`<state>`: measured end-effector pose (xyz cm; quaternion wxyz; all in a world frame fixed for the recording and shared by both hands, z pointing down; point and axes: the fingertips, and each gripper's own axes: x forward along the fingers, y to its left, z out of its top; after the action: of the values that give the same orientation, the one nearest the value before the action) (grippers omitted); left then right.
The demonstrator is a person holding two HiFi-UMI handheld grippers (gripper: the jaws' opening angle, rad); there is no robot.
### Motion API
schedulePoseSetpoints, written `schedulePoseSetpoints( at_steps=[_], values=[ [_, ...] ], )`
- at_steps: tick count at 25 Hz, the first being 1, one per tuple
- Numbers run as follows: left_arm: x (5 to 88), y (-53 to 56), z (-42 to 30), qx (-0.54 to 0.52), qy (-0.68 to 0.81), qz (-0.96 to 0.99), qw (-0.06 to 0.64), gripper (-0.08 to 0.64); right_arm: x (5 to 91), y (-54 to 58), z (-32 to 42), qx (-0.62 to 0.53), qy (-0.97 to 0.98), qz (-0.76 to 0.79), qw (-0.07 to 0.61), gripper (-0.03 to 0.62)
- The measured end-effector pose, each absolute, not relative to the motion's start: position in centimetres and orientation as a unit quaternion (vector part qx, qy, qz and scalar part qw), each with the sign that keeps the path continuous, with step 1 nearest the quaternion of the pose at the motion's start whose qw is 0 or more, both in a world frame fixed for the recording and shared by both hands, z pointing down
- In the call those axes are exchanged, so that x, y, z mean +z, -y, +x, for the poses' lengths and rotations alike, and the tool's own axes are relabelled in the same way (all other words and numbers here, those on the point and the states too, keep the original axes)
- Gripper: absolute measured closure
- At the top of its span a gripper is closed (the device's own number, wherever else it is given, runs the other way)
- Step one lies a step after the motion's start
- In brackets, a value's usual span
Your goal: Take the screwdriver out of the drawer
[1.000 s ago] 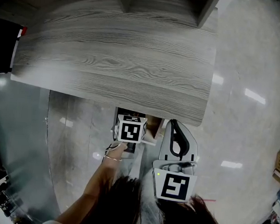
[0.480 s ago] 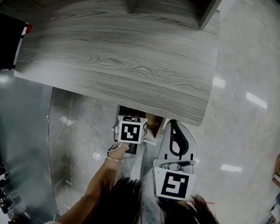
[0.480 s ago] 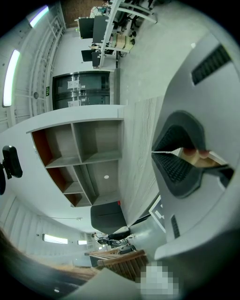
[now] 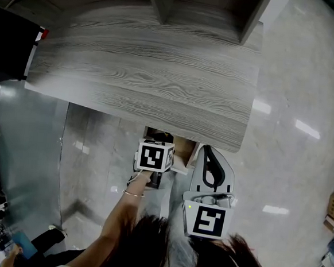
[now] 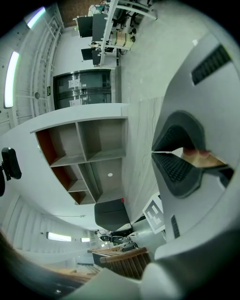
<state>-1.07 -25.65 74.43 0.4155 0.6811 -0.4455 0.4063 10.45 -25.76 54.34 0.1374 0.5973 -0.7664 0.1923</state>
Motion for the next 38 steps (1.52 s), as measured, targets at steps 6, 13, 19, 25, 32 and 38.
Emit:
schedulePoseSetpoints(
  at_steps=[6, 13, 19, 25, 32, 38],
  values=[
    [73.1, 25.5, -1.1, 0.410, 0.449, 0.675, 0.419, 0.482, 53.7, 25.6, 10.9, 0.185, 0.776, 0.588, 0.134, 0.565],
    [72.3, 24.8, -0.9, 0.411, 0.448, 0.669, 0.429, 0.482, 53.3, 25.1, 11.3, 0.178, 0.790, 0.572, 0.135, 0.565],
    [71.6, 23.9, -1.0, 0.412, 0.452, 0.658, 0.439, 0.482, 52.2, 24.9, 11.7, 0.173, 0.802, 0.556, 0.131, 0.565],
    [70.6, 22.6, -1.0, 0.416, 0.457, 0.648, 0.445, 0.482, 51.3, 24.9, 12.0, 0.168, 0.811, 0.546, 0.125, 0.565],
    [69.5, 20.8, -0.7, 0.433, 0.449, 0.642, 0.447, 0.482, 49.9, 24.6, 12.3, 0.172, 0.813, 0.545, 0.113, 0.565],
    [69.2, 19.5, -0.8, 0.442, 0.440, 0.642, 0.445, 0.482, 49.0, 23.9, 12.7, 0.168, 0.807, 0.557, 0.106, 0.565]
  ],
)
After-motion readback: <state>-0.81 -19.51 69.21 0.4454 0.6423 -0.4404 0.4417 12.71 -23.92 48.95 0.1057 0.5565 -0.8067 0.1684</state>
